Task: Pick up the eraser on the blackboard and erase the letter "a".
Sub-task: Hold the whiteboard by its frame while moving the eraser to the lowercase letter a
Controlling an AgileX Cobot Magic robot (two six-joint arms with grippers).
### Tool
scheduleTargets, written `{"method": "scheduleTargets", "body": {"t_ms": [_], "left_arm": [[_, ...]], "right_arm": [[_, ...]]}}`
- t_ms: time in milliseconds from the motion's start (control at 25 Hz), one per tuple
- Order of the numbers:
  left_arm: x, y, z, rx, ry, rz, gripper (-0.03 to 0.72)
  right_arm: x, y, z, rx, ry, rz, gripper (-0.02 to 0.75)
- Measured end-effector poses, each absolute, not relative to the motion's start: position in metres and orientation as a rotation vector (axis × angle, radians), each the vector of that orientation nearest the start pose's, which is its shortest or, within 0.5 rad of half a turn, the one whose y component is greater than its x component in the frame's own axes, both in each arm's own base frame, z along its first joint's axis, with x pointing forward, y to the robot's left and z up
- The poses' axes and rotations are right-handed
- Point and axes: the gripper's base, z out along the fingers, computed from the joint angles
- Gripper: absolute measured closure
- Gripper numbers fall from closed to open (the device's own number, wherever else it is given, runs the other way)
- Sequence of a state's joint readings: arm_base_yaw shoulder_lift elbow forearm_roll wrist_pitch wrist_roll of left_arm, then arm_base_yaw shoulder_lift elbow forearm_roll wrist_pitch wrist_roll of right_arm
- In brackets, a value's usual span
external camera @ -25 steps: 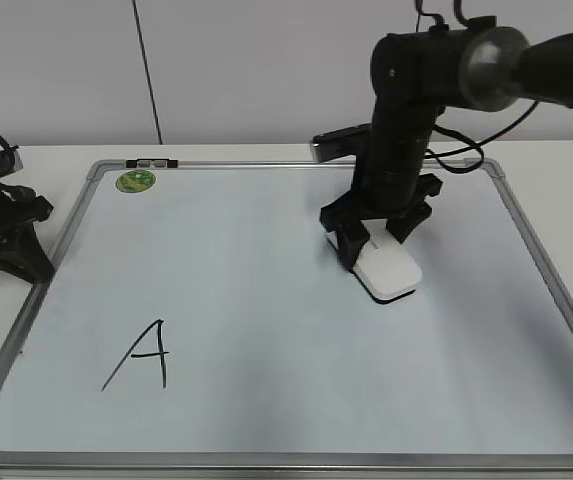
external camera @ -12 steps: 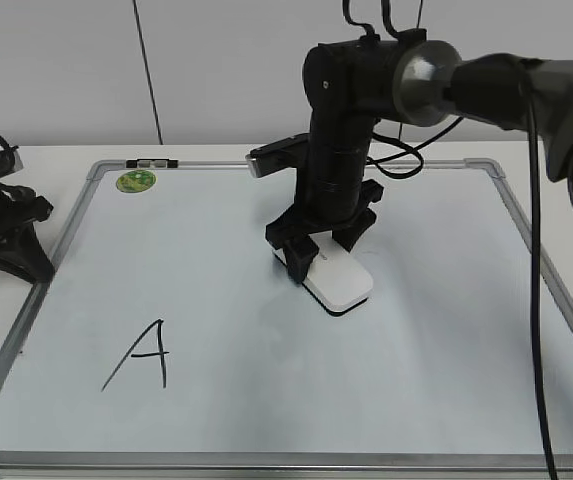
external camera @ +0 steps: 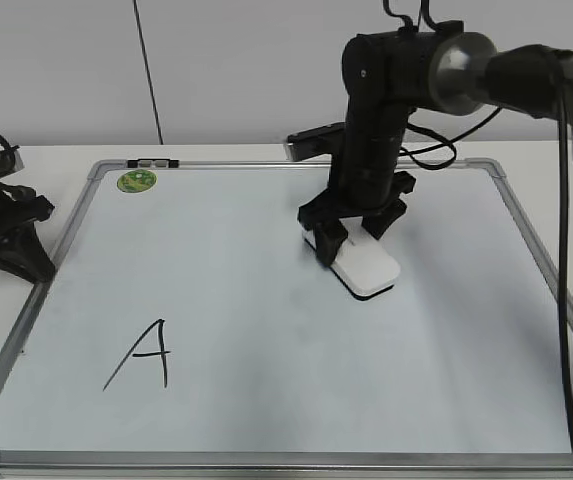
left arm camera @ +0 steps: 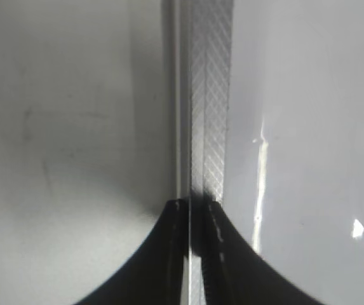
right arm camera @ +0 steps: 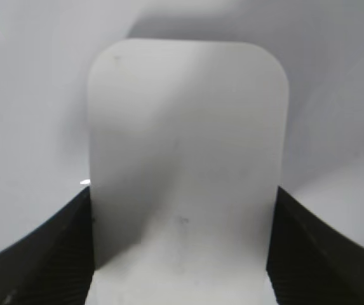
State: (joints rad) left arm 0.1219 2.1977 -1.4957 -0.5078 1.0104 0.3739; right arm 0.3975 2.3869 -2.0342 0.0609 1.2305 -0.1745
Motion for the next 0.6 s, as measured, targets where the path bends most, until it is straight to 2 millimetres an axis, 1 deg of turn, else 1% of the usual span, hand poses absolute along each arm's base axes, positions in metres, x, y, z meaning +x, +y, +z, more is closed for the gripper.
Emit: {"method": "scheduleTargets", "body": {"t_ms": [400,600], "left_arm": [[0.417,0.013,0.119,-0.051,3.021,-0.646,0.656],[0.417,0.013,0.119,-0.051,3.021,-0.646,0.656]], "right_arm": [[0.469,0.134,0.154,-0.652,2.991,0.040,0.196],[0.472,0.116,0.161,-0.608,2.986,0.006,0.196]]}}
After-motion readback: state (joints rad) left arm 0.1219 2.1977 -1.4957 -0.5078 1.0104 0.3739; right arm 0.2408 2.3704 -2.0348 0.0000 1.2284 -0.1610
